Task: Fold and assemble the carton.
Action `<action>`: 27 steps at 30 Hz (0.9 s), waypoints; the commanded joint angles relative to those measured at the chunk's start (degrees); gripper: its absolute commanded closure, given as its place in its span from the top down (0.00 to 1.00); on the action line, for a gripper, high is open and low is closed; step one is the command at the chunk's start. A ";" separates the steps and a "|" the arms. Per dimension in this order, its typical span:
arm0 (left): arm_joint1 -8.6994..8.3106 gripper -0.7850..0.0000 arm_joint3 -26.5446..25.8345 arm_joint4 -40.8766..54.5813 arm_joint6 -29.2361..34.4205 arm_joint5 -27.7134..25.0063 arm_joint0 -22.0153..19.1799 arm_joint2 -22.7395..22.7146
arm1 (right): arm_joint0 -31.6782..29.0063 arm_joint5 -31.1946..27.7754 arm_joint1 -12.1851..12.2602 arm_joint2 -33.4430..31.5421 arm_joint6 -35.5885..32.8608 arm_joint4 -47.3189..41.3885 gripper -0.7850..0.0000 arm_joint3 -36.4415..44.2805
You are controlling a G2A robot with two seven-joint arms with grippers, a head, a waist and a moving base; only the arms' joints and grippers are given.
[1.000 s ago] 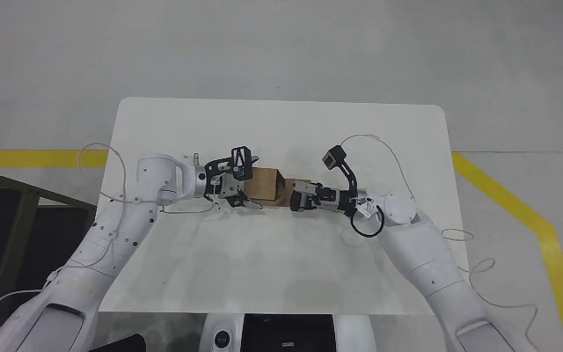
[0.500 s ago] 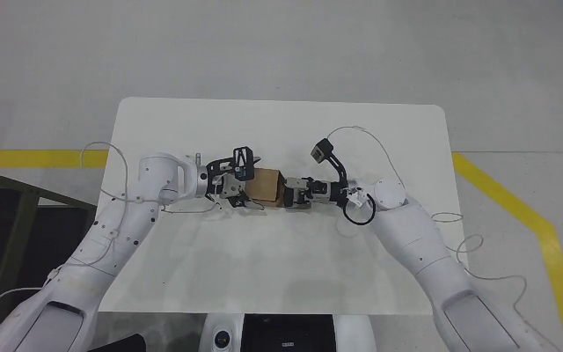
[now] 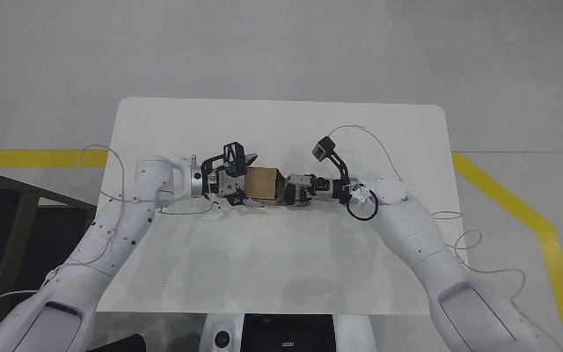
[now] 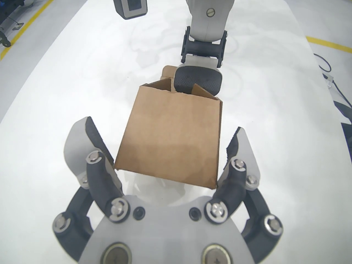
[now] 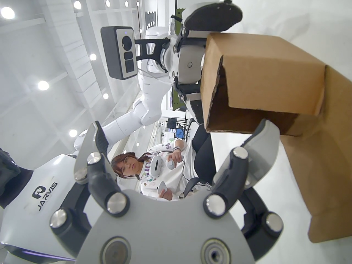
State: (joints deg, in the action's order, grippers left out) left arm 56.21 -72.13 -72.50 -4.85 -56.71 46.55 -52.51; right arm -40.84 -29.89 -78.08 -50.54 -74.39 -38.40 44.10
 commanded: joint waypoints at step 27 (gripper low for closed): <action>1.06 1.00 4.58 -6.63 -12.34 -0.33 0.42 0.71 | 1.99 -0.17 -1.13 0.47 0.17 0.94 1.00 -2.10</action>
State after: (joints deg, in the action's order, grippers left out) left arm 57.22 -67.62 -79.02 -17.08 -57.02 47.08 -51.88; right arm -39.07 -30.05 -79.08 -50.23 -74.27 -37.35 42.14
